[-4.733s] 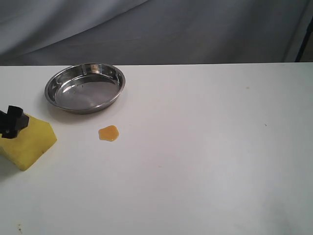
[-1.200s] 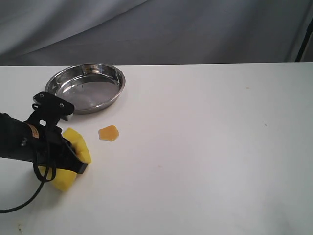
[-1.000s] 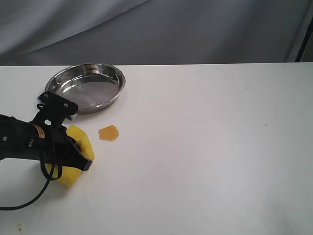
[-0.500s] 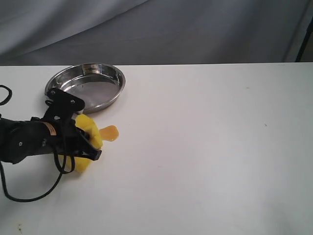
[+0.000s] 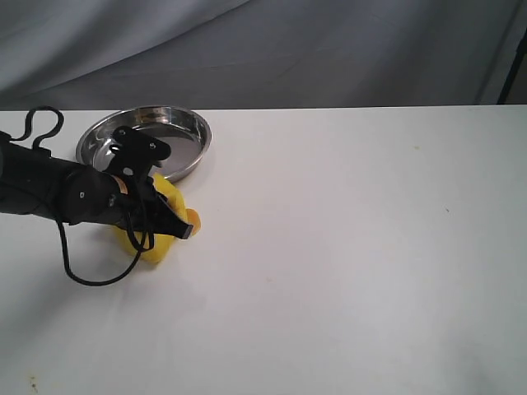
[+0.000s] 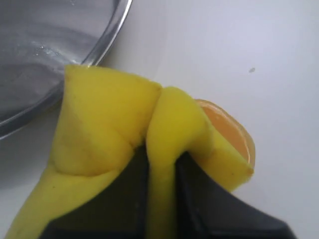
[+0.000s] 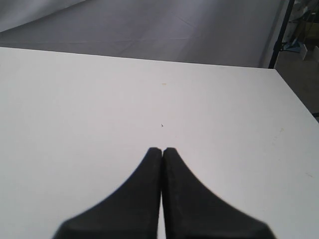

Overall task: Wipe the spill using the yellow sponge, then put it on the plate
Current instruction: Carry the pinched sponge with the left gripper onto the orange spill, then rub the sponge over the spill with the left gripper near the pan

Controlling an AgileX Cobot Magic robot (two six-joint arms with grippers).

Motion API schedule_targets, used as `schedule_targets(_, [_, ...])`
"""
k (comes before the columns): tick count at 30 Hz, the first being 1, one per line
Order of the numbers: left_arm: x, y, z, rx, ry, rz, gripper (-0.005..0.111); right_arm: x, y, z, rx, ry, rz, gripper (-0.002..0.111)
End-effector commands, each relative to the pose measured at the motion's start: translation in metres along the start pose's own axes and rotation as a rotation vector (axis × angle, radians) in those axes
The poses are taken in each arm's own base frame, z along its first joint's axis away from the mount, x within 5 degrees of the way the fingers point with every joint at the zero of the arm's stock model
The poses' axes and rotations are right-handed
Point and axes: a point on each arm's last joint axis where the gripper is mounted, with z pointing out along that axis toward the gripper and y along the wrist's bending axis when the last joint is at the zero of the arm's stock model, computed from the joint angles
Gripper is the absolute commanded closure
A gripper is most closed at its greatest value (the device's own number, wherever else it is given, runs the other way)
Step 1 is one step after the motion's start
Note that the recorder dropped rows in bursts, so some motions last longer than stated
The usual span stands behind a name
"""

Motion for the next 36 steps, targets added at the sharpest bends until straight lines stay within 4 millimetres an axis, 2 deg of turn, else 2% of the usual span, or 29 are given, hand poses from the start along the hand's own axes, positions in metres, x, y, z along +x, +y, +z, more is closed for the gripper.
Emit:
schedule_targets(1, [0.013,-0.003,0.017,0.018,0.094,-0.016,0.107,0.001,0.0,0.0,-0.002,-0.001,0.002,0.108])
schedule_targets(5, [0.013,-0.009,0.02,0.031,0.119,0.022,0.107,0.001,0.0,0.0,-0.002,-0.001,0.002,0.108])
schedule_targets(16, [0.014,-0.042,0.019,0.088,0.15,0.143,0.107,0.001,0.0,0.0,-0.002,-0.001,0.002,0.108])
schedule_targets(22, [0.02,-0.042,0.018,0.099,0.218,0.144,0.107,0.001,0.0,0.0,-0.002,-0.001,0.002,0.108])
schedule_targets(27, [0.019,-0.042,0.018,0.097,0.206,0.144,0.107,0.001,0.0,0.0,-0.002,-0.001,0.002,0.108])
schedule_targets(32, [0.005,-0.04,0.003,0.088,0.141,0.142,0.107,0.001,0.0,0.0,-0.002,-0.001,0.002,0.108])
schedule_targets(36, [-0.016,-0.038,-0.019,0.071,0.02,0.139,0.107,0.001,0.0,0.0,-0.002,-0.001,0.002,0.108])
